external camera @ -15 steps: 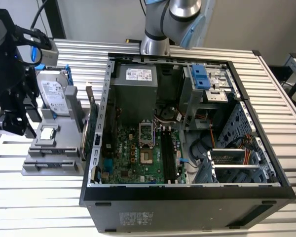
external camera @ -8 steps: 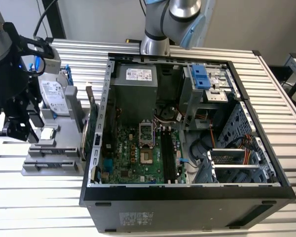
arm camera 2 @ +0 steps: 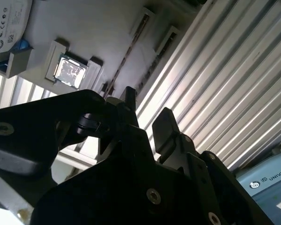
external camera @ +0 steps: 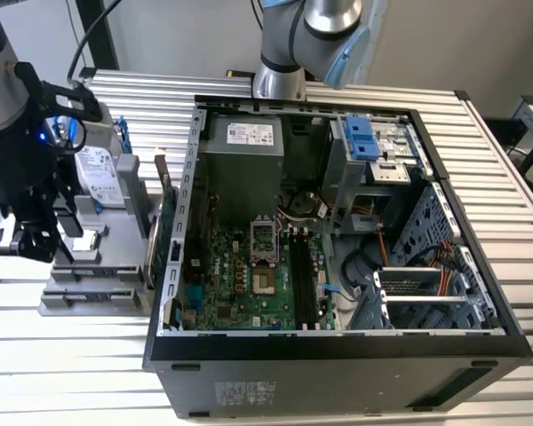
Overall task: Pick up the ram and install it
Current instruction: 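Pick up the ram and move it above insertion slot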
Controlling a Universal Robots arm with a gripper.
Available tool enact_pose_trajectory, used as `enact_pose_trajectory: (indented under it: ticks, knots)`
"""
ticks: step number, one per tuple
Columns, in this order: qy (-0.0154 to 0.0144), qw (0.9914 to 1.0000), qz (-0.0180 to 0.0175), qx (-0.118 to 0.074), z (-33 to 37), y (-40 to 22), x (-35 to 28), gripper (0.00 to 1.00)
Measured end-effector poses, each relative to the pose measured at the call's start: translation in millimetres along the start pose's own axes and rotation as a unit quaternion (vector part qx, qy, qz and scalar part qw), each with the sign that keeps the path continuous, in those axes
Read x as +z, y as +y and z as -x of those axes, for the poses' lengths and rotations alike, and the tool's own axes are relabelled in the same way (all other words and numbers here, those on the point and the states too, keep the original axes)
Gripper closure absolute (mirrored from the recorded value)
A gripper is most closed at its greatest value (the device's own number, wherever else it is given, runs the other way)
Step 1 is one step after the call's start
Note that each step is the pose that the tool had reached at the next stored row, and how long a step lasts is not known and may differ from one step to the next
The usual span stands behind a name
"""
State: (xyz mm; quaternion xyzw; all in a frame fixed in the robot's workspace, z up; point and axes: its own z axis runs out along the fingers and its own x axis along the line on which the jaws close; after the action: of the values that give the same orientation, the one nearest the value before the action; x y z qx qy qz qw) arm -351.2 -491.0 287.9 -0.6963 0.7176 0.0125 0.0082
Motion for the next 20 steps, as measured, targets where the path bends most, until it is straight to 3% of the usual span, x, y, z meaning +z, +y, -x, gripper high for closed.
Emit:
enact_pose_trajectory:
  ticks: [20]
  knots:
    - [0.0007, 1.0, -0.0001, 0.0, -0.6, -0.1, 22.7, 0.0]
